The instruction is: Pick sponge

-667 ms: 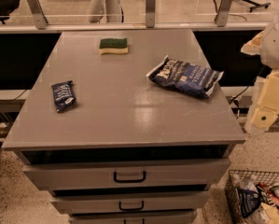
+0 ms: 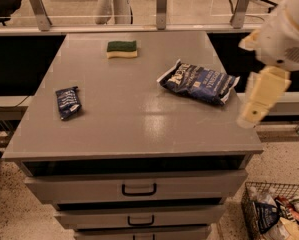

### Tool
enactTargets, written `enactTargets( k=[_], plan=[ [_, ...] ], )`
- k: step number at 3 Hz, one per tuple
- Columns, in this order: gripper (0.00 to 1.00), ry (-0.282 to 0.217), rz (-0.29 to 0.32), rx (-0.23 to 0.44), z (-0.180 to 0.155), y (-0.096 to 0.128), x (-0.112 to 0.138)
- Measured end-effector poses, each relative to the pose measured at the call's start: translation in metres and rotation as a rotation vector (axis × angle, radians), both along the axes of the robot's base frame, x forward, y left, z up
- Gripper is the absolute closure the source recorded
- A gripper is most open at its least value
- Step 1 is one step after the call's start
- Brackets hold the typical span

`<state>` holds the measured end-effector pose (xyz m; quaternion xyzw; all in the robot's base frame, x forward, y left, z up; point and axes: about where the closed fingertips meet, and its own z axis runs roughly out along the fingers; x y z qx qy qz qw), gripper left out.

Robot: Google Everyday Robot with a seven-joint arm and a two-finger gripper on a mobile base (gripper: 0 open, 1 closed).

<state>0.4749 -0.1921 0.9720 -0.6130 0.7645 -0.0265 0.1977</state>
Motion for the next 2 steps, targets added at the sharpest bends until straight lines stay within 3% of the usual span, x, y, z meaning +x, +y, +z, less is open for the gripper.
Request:
enactTargets(
  k=[2],
  plan=[
    [0.0, -0.129, 0.098, 0.235, -0.015, 0.101, 0.135]
  ],
)
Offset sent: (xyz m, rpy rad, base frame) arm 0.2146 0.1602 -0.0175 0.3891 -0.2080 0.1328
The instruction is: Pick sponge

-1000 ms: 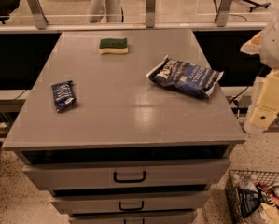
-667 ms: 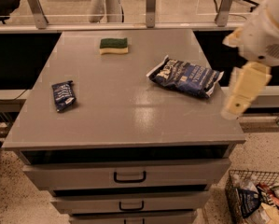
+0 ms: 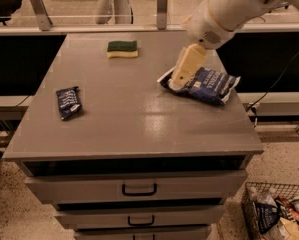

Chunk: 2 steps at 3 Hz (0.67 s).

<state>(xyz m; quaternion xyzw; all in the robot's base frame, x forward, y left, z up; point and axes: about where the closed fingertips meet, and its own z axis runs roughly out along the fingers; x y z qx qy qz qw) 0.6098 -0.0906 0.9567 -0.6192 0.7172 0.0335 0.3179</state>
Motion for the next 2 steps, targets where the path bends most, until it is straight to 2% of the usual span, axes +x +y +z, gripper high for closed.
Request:
enactTargets(
  k=[1, 2],
  plan=[
    [0.0, -0.014, 0.026, 0.093, 0.0013, 0.0297, 0.038],
    [0.0, -0.014, 0.026, 0.093, 0.0013, 0.0298, 0.038]
  ],
)
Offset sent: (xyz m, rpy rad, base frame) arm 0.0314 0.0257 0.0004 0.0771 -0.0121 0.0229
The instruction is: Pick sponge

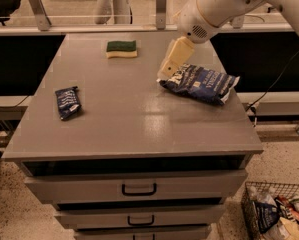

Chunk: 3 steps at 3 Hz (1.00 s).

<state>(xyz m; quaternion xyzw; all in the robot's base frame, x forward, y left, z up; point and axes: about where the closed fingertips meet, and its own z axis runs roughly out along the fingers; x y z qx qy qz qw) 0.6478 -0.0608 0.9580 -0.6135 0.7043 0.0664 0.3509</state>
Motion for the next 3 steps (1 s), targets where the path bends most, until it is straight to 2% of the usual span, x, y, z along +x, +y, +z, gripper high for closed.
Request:
enactTargets(
  k=[1, 2, 3],
  plan=[
    [0.0, -0.012, -0.007, 0.042, -0.006, 0.011, 0.011],
    [0.0, -0.028, -0.031, 0.146, -0.022, 0.041, 0.049],
    [0.0, -0.057, -0.102, 0.297, -0.047, 0.077, 0.121]
  ],
)
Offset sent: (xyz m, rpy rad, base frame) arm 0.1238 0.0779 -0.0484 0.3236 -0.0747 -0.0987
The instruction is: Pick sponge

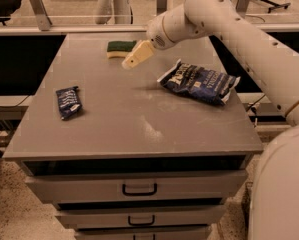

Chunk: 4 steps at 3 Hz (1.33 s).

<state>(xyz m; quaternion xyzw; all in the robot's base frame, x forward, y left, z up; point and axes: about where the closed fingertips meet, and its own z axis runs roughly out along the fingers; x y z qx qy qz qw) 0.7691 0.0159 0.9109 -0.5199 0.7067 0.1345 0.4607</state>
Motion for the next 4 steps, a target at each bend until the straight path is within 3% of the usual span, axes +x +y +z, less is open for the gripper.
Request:
enactTargets(
  k=[1, 3, 4],
  plan=[
    [0.0, -0.015, -0.069, 0.021, -0.015, 0.013, 0.042],
    [0.0, -0.018, -0.189, -0.01, -0.046, 0.005, 0.107],
    [0.16, -0.001, -0.225, 0.004, -0.056, 0.003, 0.124]
  ],
)
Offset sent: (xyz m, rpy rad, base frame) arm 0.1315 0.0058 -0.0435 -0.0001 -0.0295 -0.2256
